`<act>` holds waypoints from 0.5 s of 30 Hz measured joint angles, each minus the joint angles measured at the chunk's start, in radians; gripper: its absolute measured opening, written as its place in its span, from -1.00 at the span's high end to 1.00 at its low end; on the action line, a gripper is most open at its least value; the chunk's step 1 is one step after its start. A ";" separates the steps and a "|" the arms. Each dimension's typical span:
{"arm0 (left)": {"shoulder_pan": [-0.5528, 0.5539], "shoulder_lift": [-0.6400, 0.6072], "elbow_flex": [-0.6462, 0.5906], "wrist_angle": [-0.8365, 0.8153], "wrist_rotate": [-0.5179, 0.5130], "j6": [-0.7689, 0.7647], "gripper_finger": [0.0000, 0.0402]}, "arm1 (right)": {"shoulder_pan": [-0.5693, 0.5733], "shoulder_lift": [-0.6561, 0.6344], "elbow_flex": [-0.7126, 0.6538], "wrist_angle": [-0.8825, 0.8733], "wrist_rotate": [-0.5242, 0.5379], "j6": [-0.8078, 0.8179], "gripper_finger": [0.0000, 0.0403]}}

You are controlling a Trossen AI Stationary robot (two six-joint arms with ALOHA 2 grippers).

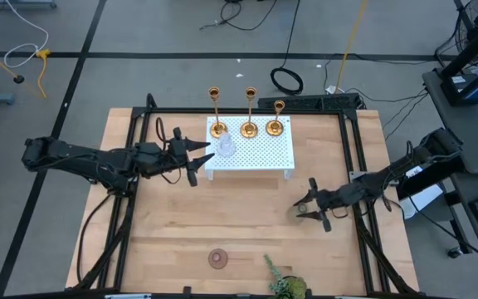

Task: Pick & Place candle stick holders
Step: Put the green glass candle holder on the shelf

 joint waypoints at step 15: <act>0.000 0.000 0.000 0.006 0.000 0.000 0.12 | -0.090 0.000 0.165 0.311 0.031 -0.317 0.20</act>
